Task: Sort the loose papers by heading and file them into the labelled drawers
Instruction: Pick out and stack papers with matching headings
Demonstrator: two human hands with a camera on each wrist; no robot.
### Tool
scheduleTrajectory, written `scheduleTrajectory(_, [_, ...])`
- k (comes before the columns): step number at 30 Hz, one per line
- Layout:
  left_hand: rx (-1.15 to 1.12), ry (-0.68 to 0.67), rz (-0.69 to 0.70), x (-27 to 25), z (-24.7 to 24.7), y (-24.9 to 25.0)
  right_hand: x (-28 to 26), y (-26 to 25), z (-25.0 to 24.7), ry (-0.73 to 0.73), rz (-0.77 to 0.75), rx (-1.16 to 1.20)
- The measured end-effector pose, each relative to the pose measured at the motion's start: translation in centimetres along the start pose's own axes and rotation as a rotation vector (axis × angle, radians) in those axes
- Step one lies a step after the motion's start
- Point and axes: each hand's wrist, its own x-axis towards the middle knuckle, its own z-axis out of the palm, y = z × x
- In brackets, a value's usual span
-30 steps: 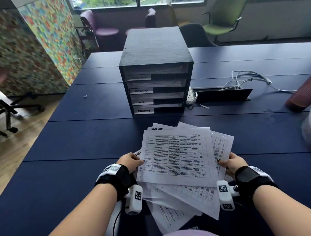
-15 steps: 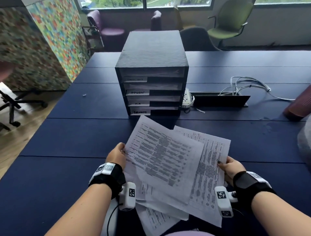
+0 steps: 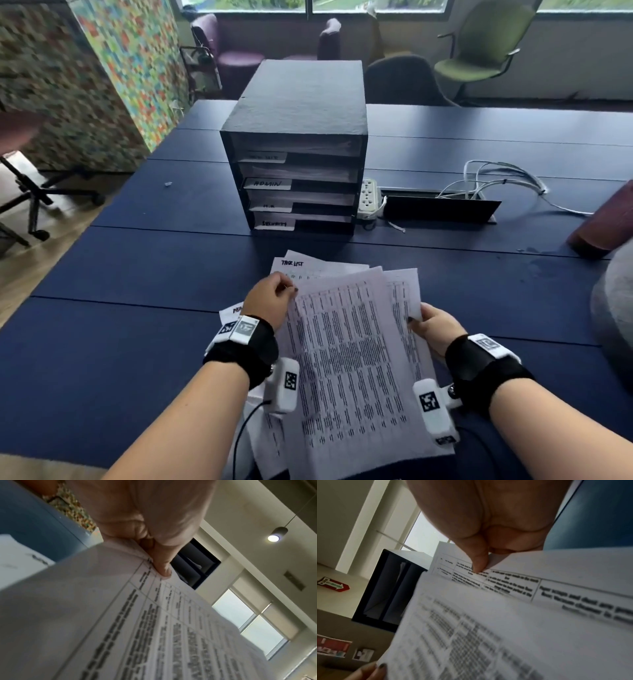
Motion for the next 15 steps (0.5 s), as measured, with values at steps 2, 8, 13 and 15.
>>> scheduleTrajectory(2, [-0.029,0.067,-0.012,-0.4,1.3,0.1,-0.3,0.5,0.5,0.004,0.034,0.041])
scheduleTrajectory(8, [-0.316,-0.064,-0.386,-2.7,3.2,-2.0,-0.8,2.6,0.7,0.037,0.106,0.049])
scheduleTrajectory(13, [-0.250,-0.206,-0.452,-3.5,4.1,-3.7,-0.8,2.4,0.9,0.067,0.028,-0.110])
scheduleTrajectory(15, [-0.182,-0.197,-0.411,-3.3,4.0,-3.3,-1.1,1.8,1.4,0.021,0.013,-0.186])
